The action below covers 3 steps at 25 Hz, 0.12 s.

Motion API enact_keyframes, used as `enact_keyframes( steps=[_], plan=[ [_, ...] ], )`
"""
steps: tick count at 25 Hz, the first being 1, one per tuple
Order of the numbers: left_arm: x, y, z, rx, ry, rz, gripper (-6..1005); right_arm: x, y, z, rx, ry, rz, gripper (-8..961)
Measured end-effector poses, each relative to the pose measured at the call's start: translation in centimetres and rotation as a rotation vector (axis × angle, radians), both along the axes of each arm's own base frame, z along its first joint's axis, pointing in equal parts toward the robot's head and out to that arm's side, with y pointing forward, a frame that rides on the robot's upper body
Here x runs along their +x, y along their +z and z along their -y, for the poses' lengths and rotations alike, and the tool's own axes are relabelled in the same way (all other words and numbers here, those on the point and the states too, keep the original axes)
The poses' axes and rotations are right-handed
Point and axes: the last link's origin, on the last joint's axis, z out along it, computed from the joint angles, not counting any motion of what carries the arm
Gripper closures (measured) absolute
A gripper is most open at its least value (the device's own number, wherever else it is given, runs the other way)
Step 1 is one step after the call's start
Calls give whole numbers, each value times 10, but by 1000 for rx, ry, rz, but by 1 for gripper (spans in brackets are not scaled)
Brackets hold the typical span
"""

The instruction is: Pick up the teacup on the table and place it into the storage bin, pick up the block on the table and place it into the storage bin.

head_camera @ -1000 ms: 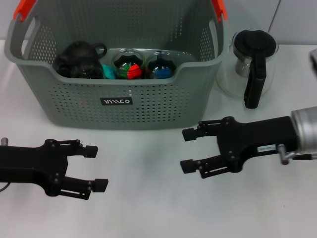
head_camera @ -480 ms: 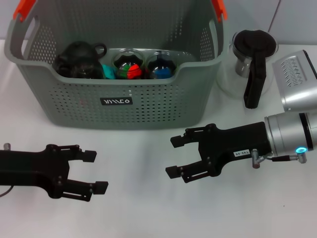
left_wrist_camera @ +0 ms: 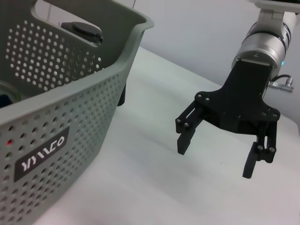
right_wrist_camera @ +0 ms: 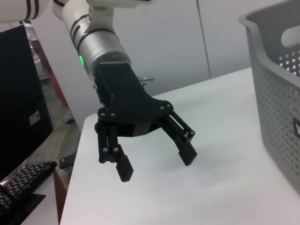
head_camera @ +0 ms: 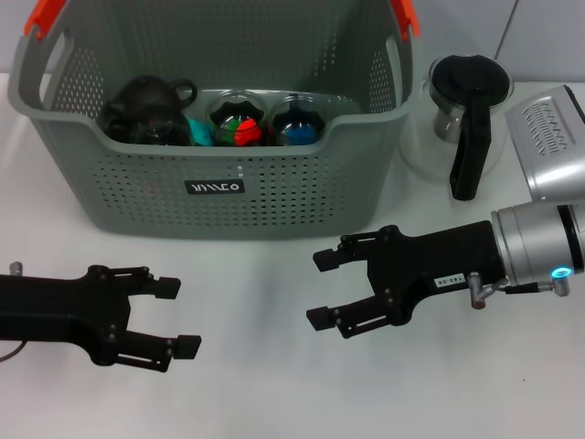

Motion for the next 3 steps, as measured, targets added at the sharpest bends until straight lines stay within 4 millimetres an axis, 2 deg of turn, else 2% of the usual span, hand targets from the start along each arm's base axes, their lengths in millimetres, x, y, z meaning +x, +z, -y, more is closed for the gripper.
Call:
enact_keyframes(
  steps=[3],
  plan=[
    [0,0,0,0,-3,-1,63,0,1,0,0,1,-4,88]
  ],
)
